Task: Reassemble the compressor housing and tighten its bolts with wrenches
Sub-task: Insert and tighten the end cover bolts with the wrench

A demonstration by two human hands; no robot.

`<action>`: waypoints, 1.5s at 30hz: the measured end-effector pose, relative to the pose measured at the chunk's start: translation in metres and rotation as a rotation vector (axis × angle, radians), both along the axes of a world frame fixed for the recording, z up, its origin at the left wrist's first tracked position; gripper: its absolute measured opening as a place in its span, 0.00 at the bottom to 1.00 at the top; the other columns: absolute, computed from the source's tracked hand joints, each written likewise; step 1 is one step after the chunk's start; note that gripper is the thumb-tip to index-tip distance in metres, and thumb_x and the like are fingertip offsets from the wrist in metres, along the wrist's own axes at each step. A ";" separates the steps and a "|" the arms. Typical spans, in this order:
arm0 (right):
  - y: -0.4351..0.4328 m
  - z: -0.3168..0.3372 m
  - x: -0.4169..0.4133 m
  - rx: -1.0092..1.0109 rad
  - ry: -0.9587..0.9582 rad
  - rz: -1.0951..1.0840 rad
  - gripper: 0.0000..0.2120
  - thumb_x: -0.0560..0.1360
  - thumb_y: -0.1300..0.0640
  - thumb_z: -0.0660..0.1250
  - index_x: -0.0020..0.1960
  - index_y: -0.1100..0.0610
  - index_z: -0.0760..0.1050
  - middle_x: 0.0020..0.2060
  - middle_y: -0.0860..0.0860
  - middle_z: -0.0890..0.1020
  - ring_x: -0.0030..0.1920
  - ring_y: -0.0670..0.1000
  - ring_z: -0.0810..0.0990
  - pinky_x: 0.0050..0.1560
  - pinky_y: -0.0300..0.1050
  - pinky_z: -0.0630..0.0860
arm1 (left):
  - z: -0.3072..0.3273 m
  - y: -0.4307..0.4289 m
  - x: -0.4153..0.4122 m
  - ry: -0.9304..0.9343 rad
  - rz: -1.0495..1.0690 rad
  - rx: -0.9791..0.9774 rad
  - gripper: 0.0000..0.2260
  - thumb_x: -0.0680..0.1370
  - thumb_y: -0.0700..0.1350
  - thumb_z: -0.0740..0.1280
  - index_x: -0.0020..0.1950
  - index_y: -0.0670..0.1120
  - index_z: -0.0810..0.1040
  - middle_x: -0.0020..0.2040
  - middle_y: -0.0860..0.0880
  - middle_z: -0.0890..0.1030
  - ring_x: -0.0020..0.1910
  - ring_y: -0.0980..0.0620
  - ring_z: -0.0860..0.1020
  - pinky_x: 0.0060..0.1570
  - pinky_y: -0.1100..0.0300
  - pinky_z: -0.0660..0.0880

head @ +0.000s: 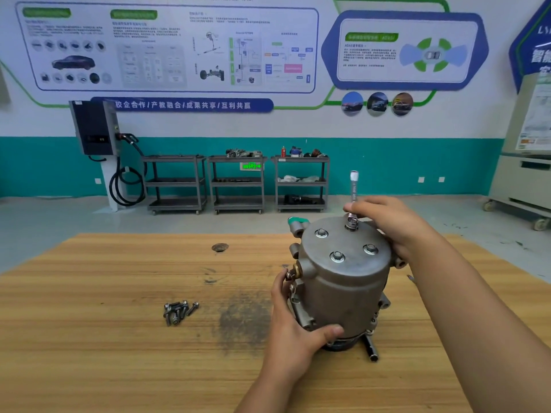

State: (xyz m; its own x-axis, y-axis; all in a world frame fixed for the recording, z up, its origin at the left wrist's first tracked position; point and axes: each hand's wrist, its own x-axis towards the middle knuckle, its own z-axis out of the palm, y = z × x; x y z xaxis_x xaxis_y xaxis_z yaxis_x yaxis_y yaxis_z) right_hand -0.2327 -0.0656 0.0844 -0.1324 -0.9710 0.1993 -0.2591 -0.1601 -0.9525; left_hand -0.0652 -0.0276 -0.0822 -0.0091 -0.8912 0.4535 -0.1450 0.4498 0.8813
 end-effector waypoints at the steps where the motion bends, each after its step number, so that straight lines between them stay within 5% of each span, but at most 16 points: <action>1: 0.001 -0.001 -0.004 0.022 -0.069 -0.002 0.04 0.71 0.55 0.72 0.40 0.55 0.80 0.42 0.54 0.82 0.42 0.54 0.80 0.39 0.45 0.76 | 0.000 0.000 0.000 -0.006 0.002 -0.004 0.49 0.53 0.59 0.78 0.60 0.79 0.47 0.62 0.75 0.61 0.60 0.79 0.62 0.53 0.79 0.63; 4: 0.002 -0.004 -0.014 0.113 -0.271 0.037 0.03 0.72 0.59 0.70 0.40 0.57 0.78 0.43 0.53 0.82 0.43 0.54 0.78 0.36 0.46 0.77 | 0.002 0.002 -0.001 -0.015 0.004 -0.006 0.49 0.54 0.60 0.78 0.61 0.79 0.47 0.62 0.75 0.60 0.60 0.78 0.61 0.58 0.71 0.63; 7: 0.005 -0.009 -0.023 0.143 -0.455 0.120 0.02 0.73 0.61 0.67 0.41 0.57 0.77 0.43 0.53 0.82 0.44 0.54 0.79 0.49 0.52 0.76 | 0.004 0.003 -0.002 -0.020 0.006 -0.009 0.49 0.53 0.60 0.78 0.61 0.78 0.47 0.63 0.72 0.61 0.63 0.70 0.64 0.62 0.65 0.63; 12: 0.012 -0.024 -0.034 -0.006 -0.720 0.205 0.07 0.65 0.62 0.67 0.42 0.56 0.77 0.43 0.52 0.84 0.49 0.55 0.81 0.51 0.49 0.78 | 0.004 0.003 -0.001 -0.028 0.000 -0.017 0.50 0.54 0.58 0.79 0.63 0.76 0.48 0.64 0.70 0.61 0.64 0.68 0.64 0.62 0.65 0.64; 17: 0.034 -0.051 -0.034 -0.319 -0.577 0.169 0.07 0.66 0.62 0.68 0.42 0.54 0.82 0.47 0.54 0.84 0.49 0.52 0.82 0.36 0.40 0.79 | 0.004 0.003 0.001 -0.019 0.000 -0.017 0.49 0.54 0.59 0.78 0.62 0.76 0.49 0.64 0.70 0.62 0.60 0.78 0.62 0.53 0.80 0.63; 23: 0.067 -0.063 -0.023 -0.555 0.037 0.089 0.14 0.68 0.60 0.71 0.49 0.44 0.83 0.51 0.44 0.83 0.54 0.46 0.80 0.52 0.39 0.76 | 0.004 0.002 0.001 -0.012 0.011 -0.018 0.48 0.53 0.62 0.77 0.61 0.77 0.48 0.64 0.69 0.62 0.60 0.79 0.62 0.51 0.83 0.61; 28: 0.071 -0.035 -0.004 -0.654 0.522 0.013 0.11 0.69 0.54 0.71 0.47 0.38 0.78 0.48 0.33 0.79 0.57 0.39 0.69 0.57 0.27 0.61 | 0.004 0.003 0.000 0.011 -0.001 -0.040 0.47 0.53 0.61 0.78 0.62 0.73 0.52 0.63 0.67 0.64 0.59 0.79 0.64 0.50 0.83 0.62; 37: 0.043 0.010 0.023 -0.401 0.741 0.058 0.05 0.70 0.49 0.72 0.38 0.43 0.76 0.44 0.41 0.79 0.55 0.48 0.70 0.59 0.55 0.66 | -0.003 -0.002 0.001 0.019 -0.013 -0.038 0.48 0.58 0.48 0.82 0.64 0.69 0.53 0.64 0.67 0.63 0.59 0.80 0.63 0.51 0.82 0.62; 42: 0.023 0.017 0.031 -0.271 0.766 -0.009 0.10 0.74 0.45 0.68 0.35 0.45 0.75 0.37 0.41 0.77 0.50 0.49 0.76 0.55 0.53 0.72 | -0.004 -0.003 0.001 0.014 -0.011 -0.036 0.48 0.59 0.49 0.82 0.63 0.71 0.51 0.64 0.69 0.62 0.59 0.80 0.62 0.51 0.83 0.62; 45: 0.013 0.017 0.027 -0.211 0.648 -0.038 0.07 0.76 0.49 0.66 0.41 0.49 0.77 0.35 0.44 0.78 0.43 0.50 0.77 0.44 0.45 0.73 | -0.004 -0.002 0.002 0.021 -0.011 -0.031 0.49 0.58 0.50 0.82 0.62 0.73 0.50 0.64 0.69 0.62 0.59 0.80 0.62 0.51 0.83 0.62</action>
